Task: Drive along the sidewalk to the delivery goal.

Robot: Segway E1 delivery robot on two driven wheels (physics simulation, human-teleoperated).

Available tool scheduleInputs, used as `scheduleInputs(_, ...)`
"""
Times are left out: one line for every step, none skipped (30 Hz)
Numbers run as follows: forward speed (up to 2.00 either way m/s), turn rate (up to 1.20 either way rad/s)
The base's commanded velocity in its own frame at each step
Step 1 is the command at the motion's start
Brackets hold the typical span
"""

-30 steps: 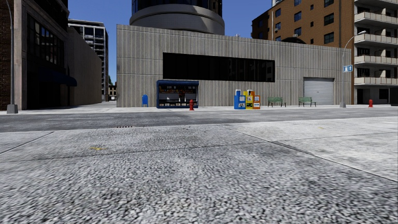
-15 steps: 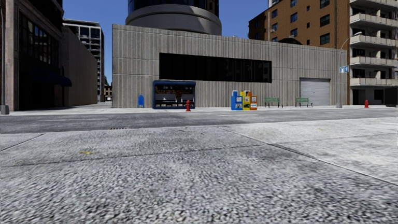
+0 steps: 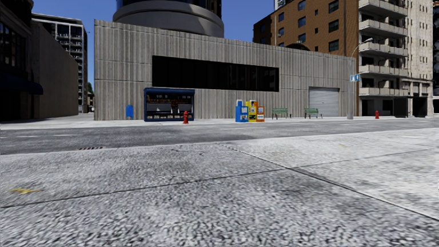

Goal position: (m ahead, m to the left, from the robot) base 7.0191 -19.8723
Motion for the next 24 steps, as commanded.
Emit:
scheduleInputs(2.00,-0.55)
scheduleInputs(2.00,-0.58)
scheduleInputs(2.00,-0.64)
scheduleInputs(2.00,-0.68)
scheduleInputs(2.00,-0.70)
scheduleInputs(2.00,-0.70)
scheduleInputs(2.00,-0.70)
scheduleInputs(2.00,-0.70)
scheduleInputs(2.00,-0.70)
scheduleInputs(1.99,-0.70)
scheduleInputs(1.99,-0.70)
scheduleInputs(1.98,-0.73)
scheduleInputs(1.98,-0.78)
scheduleInputs(1.97,-0.79)
scheduleInputs(1.97,-0.79)
scheduleInputs(1.96,-0.80)
scheduleInputs(1.96,-0.80)
scheduleInputs(1.96,-0.80)
scheduleInputs(1.96,-0.80)
scheduleInputs(1.96,-0.80)
scheduleInputs(1.96,-0.80)
scheduleInputs(1.96,-0.80)
scheduleInputs(1.96,-0.80)
scheduleInputs(1.96,-0.80)
